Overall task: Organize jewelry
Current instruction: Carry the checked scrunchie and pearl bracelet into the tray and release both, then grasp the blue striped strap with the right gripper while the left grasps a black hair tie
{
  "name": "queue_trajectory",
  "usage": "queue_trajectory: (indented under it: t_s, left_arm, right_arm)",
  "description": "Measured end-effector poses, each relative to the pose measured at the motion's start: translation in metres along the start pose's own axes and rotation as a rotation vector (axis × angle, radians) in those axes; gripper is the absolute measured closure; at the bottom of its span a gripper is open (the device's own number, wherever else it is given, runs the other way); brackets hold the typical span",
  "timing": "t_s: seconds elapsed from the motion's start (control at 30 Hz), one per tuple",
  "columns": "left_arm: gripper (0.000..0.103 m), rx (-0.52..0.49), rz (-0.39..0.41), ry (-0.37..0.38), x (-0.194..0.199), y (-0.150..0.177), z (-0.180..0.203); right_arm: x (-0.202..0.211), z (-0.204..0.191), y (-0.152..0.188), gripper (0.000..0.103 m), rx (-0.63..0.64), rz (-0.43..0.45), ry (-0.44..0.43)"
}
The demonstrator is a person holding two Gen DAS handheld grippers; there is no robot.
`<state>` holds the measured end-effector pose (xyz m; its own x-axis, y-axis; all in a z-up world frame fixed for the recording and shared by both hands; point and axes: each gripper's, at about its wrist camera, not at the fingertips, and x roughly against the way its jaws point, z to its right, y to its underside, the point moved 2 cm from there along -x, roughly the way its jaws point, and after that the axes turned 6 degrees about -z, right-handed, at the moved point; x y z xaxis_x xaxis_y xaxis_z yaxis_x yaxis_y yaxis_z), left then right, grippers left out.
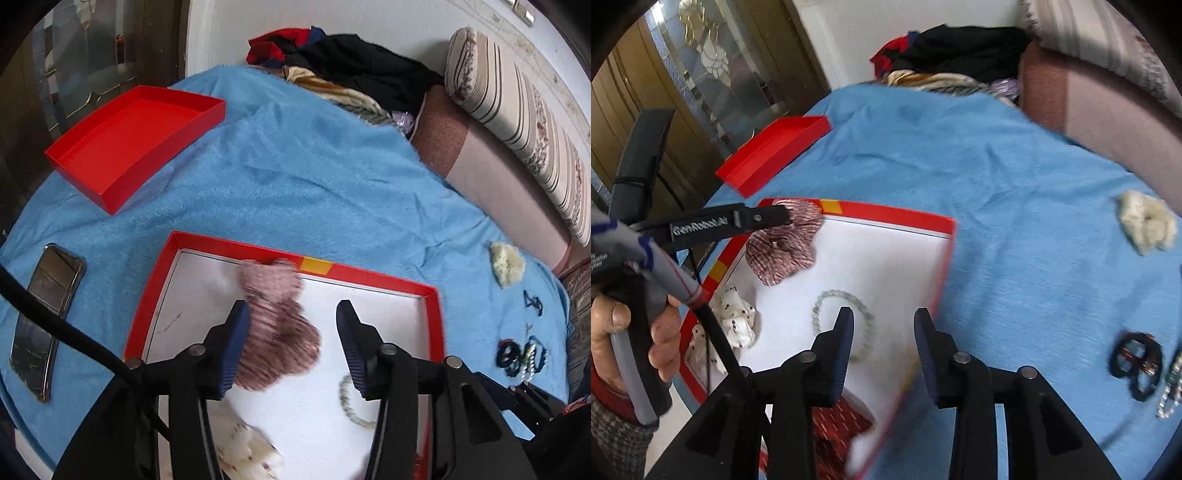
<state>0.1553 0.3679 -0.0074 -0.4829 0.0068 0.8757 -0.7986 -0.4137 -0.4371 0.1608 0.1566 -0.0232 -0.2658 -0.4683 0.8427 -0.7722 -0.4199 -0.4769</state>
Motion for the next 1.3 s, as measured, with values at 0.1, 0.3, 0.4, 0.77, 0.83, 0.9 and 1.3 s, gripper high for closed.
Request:
queue_trajectory:
  t_s: [0.1, 0.3, 0.4, 0.77, 0.83, 0.9, 1.3]
  left_arm:
    - [0.054, 0.0, 0.028, -0.001, 0.018, 0.005, 0.013]
    - [0.053, -0.056, 0.055, 0.015, 0.049, 0.031, 0.063]
    - [0.051, -0.112, 0.048, 0.053, 0.051, 0.048, 0.099]
    - [0.051, -0.366, -0.123, 0.217, -0.038, 0.09, 0.265]
    - [0.051, -0.381, -0.14, 0.234, -0.057, 0.09, 0.282]
    - [0.051, -0.406, -0.153, 0.231, -0.079, 0.085, 0.301]
    - [0.095, -0.44, -0.281, 0.275, -0.107, 0.102, 0.322]
  right_arm:
    - [0.028, 0.027, 0.024, 0.065, -0.032, 0.021, 0.028]
    - [0.075, 0.124, 0.082, 0.065, -0.182, 0.049, 0.173]
    - [0.094, 0.183, 0.107, 0.065, -0.292, 0.063, 0.261]
    - [0.127, 0.293, 0.126, 0.065, -0.421, 0.095, 0.282]
    - [0.12, 0.294, 0.124, 0.065, -0.409, 0.093, 0.269]
    - [0.113, 0.298, 0.121, 0.065, -0.408, 0.092, 0.256]
    - [0.109, 0.317, 0.125, 0.084, -0.5, 0.098, 0.192]
